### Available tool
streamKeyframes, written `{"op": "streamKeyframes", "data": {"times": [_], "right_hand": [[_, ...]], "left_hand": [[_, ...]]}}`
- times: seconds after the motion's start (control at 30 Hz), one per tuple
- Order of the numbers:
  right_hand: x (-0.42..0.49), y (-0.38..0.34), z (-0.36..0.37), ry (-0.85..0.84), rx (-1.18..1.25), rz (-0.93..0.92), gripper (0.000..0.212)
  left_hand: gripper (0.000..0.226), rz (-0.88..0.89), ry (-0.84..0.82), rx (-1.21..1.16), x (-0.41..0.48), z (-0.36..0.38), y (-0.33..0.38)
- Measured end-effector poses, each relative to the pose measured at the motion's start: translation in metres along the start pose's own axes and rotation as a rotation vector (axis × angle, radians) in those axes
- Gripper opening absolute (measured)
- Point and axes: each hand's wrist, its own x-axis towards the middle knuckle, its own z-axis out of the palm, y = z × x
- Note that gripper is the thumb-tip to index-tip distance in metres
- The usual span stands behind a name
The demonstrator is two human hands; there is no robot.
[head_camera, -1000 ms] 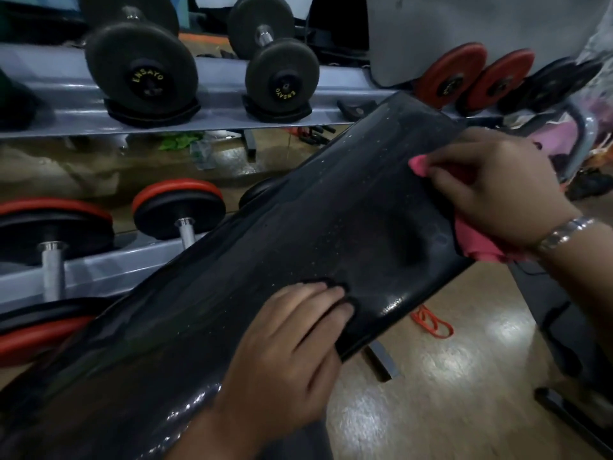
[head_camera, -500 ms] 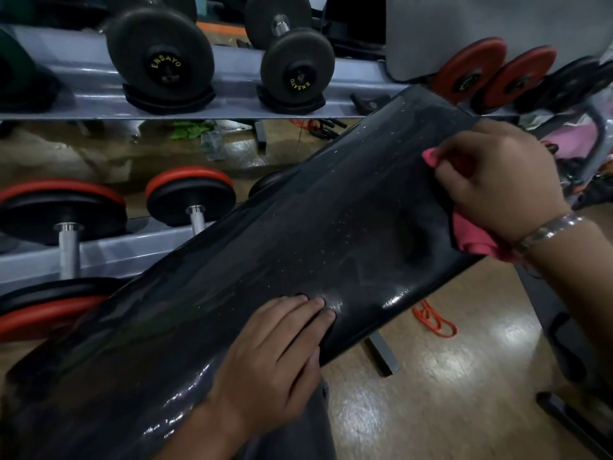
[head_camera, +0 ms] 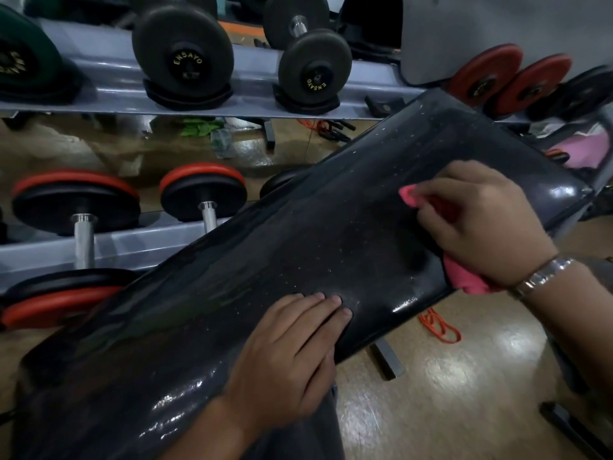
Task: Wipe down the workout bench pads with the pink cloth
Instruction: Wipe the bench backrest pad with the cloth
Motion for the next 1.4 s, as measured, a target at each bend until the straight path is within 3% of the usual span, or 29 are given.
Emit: {"op": "streamKeyframes", "data": {"times": [0.17,0.37,0.5,0.67,0.83,1.0,1.13,1.3,1.4], "right_hand": [[0.015,-0.007,0.005,0.031,-0.062,0.099,0.022],[-0.003,-0.028,0.007,-0.050,0.056,-0.043,0.019],[0.010,-0.033,0.018,0.049,-0.028,0.082,0.020],[-0.015,-0.050,0.021,-0.030,0.034,-0.109,0.029],[-0.009,-0.056,0.027,0.053,-0.051,0.050,0.028],[-0.022,-0.073,0.037,-0.019,0.026,-0.124,0.025],[-0.012,-0.072,0.039,0.050,0.001,0.008,0.026],[-0.024,-0.086,0.041,-0.037,0.072,-0.145,0.024],[-0.010,-0.083,0.043,-0.001,0.049,-0.045,0.025]], "left_hand": [[0.038,-0.007,-0.033,0.015,0.001,-0.005,0.003],[0.040,-0.018,-0.068,-0.056,-0.010,-0.020,0.004],[0.038,-0.067,-0.013,-0.034,-0.026,-0.037,-0.006],[0.035,-0.169,0.036,0.054,-0.076,-0.061,-0.023],[0.031,-0.299,0.002,0.096,-0.125,-0.072,-0.036],[0.030,-0.360,0.009,0.170,-0.147,-0.083,-0.045],[0.031,-0.383,-0.031,0.218,-0.165,-0.097,-0.058],[0.034,-0.390,-0.085,0.255,-0.184,-0.112,-0.069],[0.034,-0.407,-0.139,0.246,-0.198,-0.120,-0.076]]}}
